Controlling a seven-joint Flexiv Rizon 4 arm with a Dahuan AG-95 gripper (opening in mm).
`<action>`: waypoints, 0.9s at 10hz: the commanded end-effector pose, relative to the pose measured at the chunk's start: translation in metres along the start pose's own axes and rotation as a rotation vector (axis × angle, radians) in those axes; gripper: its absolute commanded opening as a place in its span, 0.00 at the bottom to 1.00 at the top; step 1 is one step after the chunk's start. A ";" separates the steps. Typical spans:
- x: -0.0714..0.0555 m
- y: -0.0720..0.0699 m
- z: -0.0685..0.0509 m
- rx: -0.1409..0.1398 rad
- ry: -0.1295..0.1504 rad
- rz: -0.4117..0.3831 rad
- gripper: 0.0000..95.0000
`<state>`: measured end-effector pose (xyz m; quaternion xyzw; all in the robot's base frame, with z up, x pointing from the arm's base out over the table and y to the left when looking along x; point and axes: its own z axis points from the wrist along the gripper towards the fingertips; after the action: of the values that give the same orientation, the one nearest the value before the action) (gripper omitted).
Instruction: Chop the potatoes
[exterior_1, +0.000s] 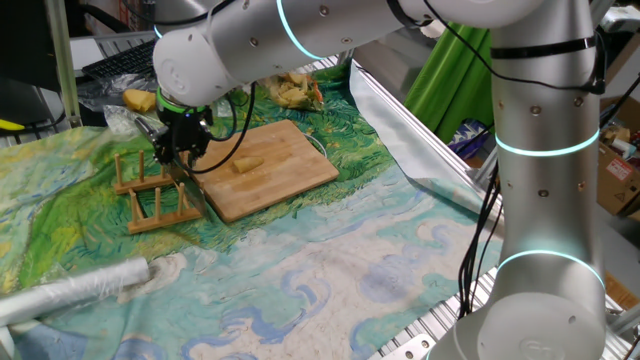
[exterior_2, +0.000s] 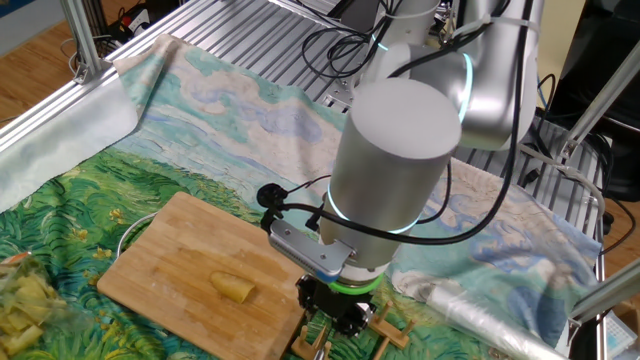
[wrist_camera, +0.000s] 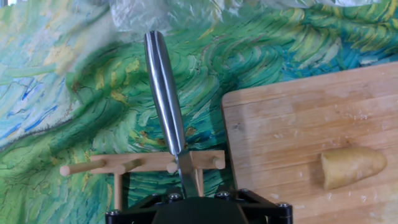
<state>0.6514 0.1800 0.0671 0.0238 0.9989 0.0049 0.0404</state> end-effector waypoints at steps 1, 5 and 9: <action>-0.001 0.001 0.001 -0.012 0.001 -0.023 0.20; -0.001 0.001 0.001 -0.005 0.007 -0.042 0.20; -0.001 0.001 0.001 0.019 0.010 -0.051 0.20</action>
<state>0.6523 0.1810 0.0665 -0.0015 0.9994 -0.0075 0.0348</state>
